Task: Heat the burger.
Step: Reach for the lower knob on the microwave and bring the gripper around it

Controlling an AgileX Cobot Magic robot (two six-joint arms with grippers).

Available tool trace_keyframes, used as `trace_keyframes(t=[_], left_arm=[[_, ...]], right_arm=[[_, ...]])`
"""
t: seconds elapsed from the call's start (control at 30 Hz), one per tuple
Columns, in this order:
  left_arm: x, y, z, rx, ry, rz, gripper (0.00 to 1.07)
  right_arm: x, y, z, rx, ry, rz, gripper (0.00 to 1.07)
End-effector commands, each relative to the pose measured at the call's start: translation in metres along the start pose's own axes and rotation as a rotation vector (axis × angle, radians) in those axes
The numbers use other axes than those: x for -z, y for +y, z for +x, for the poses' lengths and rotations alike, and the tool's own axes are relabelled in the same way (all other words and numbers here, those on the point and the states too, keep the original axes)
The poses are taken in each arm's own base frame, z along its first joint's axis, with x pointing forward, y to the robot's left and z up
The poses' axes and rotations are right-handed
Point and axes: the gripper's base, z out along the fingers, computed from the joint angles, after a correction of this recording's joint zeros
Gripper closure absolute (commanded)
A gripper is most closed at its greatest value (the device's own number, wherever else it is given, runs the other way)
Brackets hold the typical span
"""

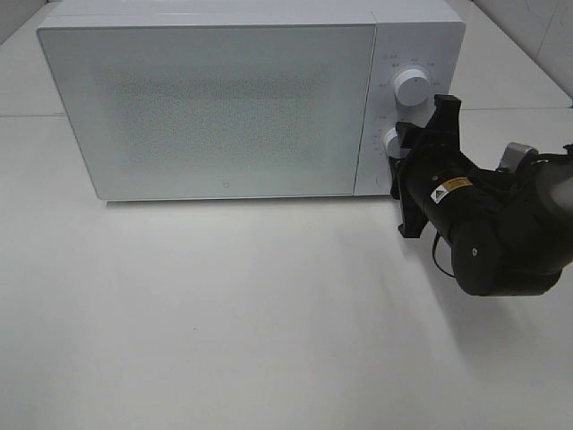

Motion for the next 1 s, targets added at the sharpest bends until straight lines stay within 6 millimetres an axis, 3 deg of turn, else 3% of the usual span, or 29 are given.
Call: trace_keyframes(t=[0.03, 0.37, 1.0], left_arm=[[0.0015, -0.0004, 0.0006, 0.010, -0.026, -0.003, 0.02], [0.0015, -0.0004, 0.0006, 0.010, -0.026, -0.003, 0.02], [0.0015, -0.0004, 0.0006, 0.010, -0.026, -0.003, 0.02]], right_arm=[[-0.0010, 0.0208, 0.0081, -0.034, 0.077, -0.196, 0.78], [-0.0012, 0.0201, 0.0084, -0.240, 0.099, -0.179, 0.76], [-0.0007, 0.0193, 0.0076, -0.245, 0.093, -0.175, 0.76]])
